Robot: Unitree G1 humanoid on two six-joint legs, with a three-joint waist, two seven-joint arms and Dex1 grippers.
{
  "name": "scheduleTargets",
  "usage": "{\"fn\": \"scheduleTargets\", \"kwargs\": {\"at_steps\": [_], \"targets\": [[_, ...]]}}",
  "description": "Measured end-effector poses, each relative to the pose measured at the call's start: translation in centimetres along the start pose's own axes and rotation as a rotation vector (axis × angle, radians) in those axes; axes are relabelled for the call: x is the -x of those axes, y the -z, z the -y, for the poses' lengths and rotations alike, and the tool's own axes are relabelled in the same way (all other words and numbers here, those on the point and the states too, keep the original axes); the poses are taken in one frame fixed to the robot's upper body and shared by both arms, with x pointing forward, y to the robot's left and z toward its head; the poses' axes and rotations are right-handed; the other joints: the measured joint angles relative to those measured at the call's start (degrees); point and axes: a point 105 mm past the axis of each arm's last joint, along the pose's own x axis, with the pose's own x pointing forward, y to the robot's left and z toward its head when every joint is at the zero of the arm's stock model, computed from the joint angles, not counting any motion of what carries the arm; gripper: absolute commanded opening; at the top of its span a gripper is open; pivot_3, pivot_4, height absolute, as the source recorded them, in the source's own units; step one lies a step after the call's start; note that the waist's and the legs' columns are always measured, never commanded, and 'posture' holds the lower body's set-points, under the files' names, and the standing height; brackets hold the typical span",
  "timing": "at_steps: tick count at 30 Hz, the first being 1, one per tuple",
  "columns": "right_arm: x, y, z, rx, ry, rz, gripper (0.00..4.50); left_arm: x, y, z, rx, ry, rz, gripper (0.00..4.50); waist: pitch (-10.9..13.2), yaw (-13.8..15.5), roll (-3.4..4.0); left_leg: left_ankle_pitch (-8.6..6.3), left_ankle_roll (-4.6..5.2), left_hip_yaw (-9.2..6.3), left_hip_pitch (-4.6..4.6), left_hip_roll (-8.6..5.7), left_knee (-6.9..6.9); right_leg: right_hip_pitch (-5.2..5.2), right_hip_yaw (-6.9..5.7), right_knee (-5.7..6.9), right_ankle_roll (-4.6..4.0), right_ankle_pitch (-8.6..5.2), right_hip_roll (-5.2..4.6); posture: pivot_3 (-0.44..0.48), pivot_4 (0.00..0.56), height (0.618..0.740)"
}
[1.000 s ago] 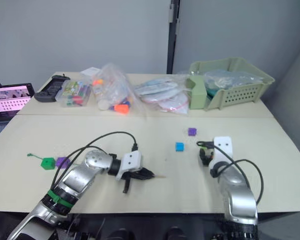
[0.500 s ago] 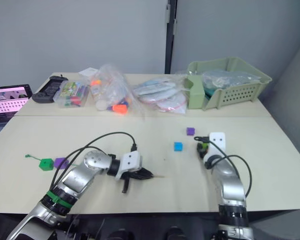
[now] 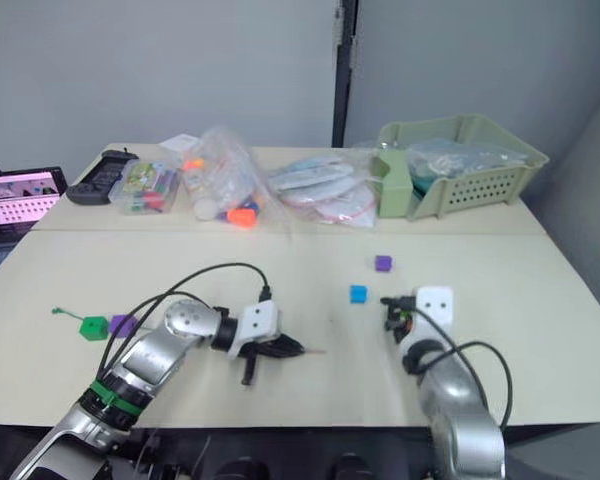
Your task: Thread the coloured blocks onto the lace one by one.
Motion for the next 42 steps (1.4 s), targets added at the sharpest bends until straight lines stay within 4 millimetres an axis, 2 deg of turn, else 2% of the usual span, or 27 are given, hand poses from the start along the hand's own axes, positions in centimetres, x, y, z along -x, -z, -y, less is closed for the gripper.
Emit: {"fn": "scheduleTargets", "kwargs": {"at_steps": [2, 5, 8, 11, 15, 16, 17, 22, 24, 28, 32, 34, 36, 40, 42], "targets": [[1.4, 0.2, -2.4, -0.014, -0.056, -0.028, 1.17, -0.1, -0.1, 0.0, -0.003, 0.003, 0.006, 0.00, 0.00, -0.13, 0.00, 0.00, 0.00, -0.02, 0.03, 0.02, 0.00, 0.00, 0.02, -0.06, -0.02, -0.02, 0.00, 0.000, 0.150, 0.740], [2.4, 1.0, -5.3, -0.036, -0.110, -0.073, 1.17, -0.1, -0.2, 0.1, -0.002, 0.011, 0.008, 0.00, -0.01, -0.09, -0.01, 0.02, -0.02, 0.03, 0.09, 0.02, 0.00, 0.05, 0.00, -0.09, -0.03, -0.04, 0.01, 0.000, 0.150, 0.740], [2.4, 1.9, -6.1, -0.037, -0.114, -0.114, 1.17, -0.1, -0.2, 0.1, -0.002, 0.014, 0.010, 0.00, -0.01, 0.03, -0.01, 0.02, -0.02, 0.06, 0.06, 0.01, 0.00, 0.05, 0.00, -0.15, -0.02, -0.04, 0.00, 0.000, 0.150, 0.740], [2.1, 3.9, -6.5, -0.054, -0.095, -0.187, 1.17, -0.1, -0.2, 0.2, -0.001, 0.021, 0.009, 0.00, -0.01, 0.12, -0.01, 0.02, -0.02, 0.09, -0.01, 0.02, 0.00, 0.06, -0.06, -0.30, -0.03, -0.04, 0.00, 0.000, 0.150, 0.740], [1.9, 4.3, -6.9, -0.069, -0.085, -0.190, 1.17, 0.2, 0.1, 0.2, -0.002, 0.026, -0.004, 0.00, -0.05, -0.01, -0.07, 0.02, -0.02, 0.06, 0.02, 0.07, -0.03, 0.10, -0.09, -0.36, -0.03, -0.04, 0.03, 0.000, 0.150, 0.740], [1.9, 4.2, -7.0, -0.079, -0.081, -0.184, 1.67, 0.2, 0.1, 0.2, -0.002, 0.026, -0.005, 0.00, -0.05, -0.05, -0.07, 0.02, -0.02, 0.06, 0.03, 0.08, -0.03, 0.11, -0.09, -0.36, -0.03, -0.03, 0.04, 0.000, 0.150, 0.740], [1.8, 4.2, -7.0, -0.083, -0.079, -0.179, 2.28, 0.2, 0.1, 0.2, -0.002, 0.027, -0.005, 0.00, -0.05, -0.07, -0.07, 0.02, -0.02, 0.05, 0.04, 0.09, -0.03, 0.12, -0.10, -0.36, -0.03, -0.04, 0.04, 0.000, 0.150, 0.740], [1.5, 3.5, -6.3, -0.070, -0.076, -0.141, 3.96, 0.3, 0.1, 0.2, -0.002, 0.027, -0.006, 0.00, -0.05, 0.05, -0.07, 0.02, -0.02, 0.06, -0.01, 0.04, -0.03, 0.10, -0.09, -0.36, -0.03, -0.03, 0.01, 0.000, 0.150, 0.740], [1.5, 1.8, -5.5, -0.035, -0.079, -0.082, 4.47, 0.4, 0.1, 0.2, -0.002, 0.026, -0.010, 0.00, -0.05, 0.14, -0.07, 0.02, -0.02, 0.06, -0.05, 0.01, -0.03, 0.08, -0.08, -0.38, -0.02, -0.03, -0.01, 0.000, 0.150, 0.740], [2.0, -2.3, -5.1, 0.004, -0.151, 0.051, 4.47, 0.4, 0.2, 0.2, -0.002, 0.025, -0.010, 0.00, -0.05, 0.08, -0.07, 0.02, -0.02, 0.06, -0.04, 0.04, -0.03, 0.08, -0.10, -0.38, -0.02, -0.03, 0.03, 0.000, 0.150, 0.740], [2.4, -5.2, -5.4, 0.058, -0.349, 0.107, 4.47, 0.4, 0.0, 0.2, -0.008, 0.024, -0.007, 0.00, -0.05, 0.03, -0.08, 0.02, -0.02, 0.07, -0.02, 0.02, -0.03, 0.14, -0.11, -0.40, -0.02, -0.03, 0.02, 0.000, 0.150, 0.740], [2.8, -5.2, -5.4, 0.077, -0.464, 0.071, 4.47, 0.4, -0.1, 0.3, -0.011, 0.024, -0.006, 0.00, -0.05, 0.25, -0.08, 0.02, -0.02, 0.09, -0.03, 0.01, -0.03, 0.18, -0.16, -0.44, -0.02, -0.03, 0.02, 0.000, 0.150, 0.740], [3.2, -4.1, -5.3, 0.101, -0.626, -0.030, 4.47, 0.3, -0.1, 0.3, -0.010, 0.022, -0.005, 0.00, -0.03, 0.32, -0.09, 0.02, -0.02, 0.13, -0.05, -0.04, -0.03, 0.20, -0.14, -0.47, -0.02, -0.03, -0.01, 0.000, 0.150, 0.740], [3.8, -2.0, -2.1, 0.251, -0.821, -0.266, 4.47, 0.4, -0.2, 0.3, -0.013, 0.015, -0.005, 0.00, -0.02, 0.53, -0.09, 0.02, -0.01, 0.21, 0.00, -0.08, -0.02, 0.25, -0.13, -0.51, 0.00, -0.03, -0.04, 0.000, 0.150, 0.740], [3.7, -1.4, -1.7, 0.338, -0.928, -0.302, 4.47, 0.4, -0.3, 0.3, -0.013, 0.009, -0.004, 0.00, -0.01, 0.28, -0.09, 0.02, -0.01, 0.21, 0.01, 0.00, -0.03, 0.22, -0.12, -0.49, 0.00, -0.03, 0.07, 0.000, 0.150, 0.740]]}}
